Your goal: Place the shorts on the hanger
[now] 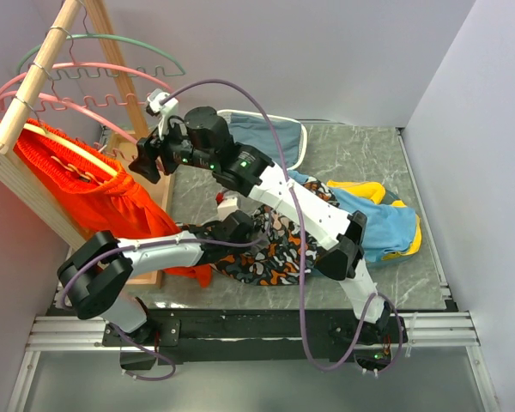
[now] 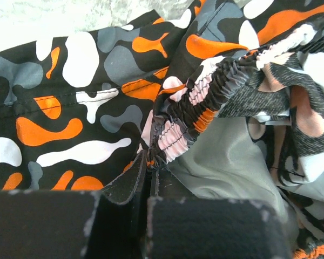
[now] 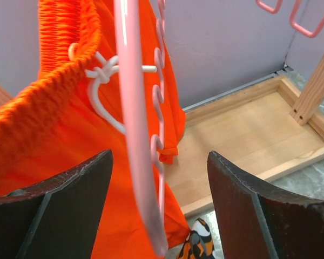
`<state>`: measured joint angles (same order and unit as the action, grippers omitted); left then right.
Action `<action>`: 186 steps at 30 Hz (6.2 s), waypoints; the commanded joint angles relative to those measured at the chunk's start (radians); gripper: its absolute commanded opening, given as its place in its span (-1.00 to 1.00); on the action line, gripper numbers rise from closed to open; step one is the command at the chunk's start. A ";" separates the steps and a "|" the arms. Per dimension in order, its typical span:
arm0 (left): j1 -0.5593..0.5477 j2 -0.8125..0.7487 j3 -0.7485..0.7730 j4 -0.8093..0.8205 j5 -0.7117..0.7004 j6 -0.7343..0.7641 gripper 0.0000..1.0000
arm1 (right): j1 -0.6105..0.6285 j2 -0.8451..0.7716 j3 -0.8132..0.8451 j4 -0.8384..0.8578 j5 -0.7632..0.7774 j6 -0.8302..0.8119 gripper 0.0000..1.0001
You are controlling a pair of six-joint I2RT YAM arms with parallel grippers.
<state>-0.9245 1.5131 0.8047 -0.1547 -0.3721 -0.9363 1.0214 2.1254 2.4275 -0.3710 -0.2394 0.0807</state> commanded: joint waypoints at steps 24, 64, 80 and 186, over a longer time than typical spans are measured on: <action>0.026 -0.067 -0.016 0.023 0.022 0.031 -0.98 | 0.017 0.013 0.038 0.204 -0.029 -0.021 -1.00; 0.033 -0.105 -0.012 -0.031 0.001 0.027 -0.98 | -0.044 -0.183 -0.203 0.532 -0.166 0.128 -1.00; 0.036 -0.093 -0.004 -0.031 0.009 0.030 -0.98 | -0.122 -0.274 -0.420 0.757 -0.264 0.292 -1.00; 0.170 0.147 0.749 -0.295 -0.128 0.217 -0.98 | -0.187 -1.736 -1.137 -0.642 0.437 0.442 -1.00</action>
<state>-0.7574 1.6600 1.4971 -0.4641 -0.5392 -0.8490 0.8387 0.3595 1.2808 -1.0252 0.2703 0.5240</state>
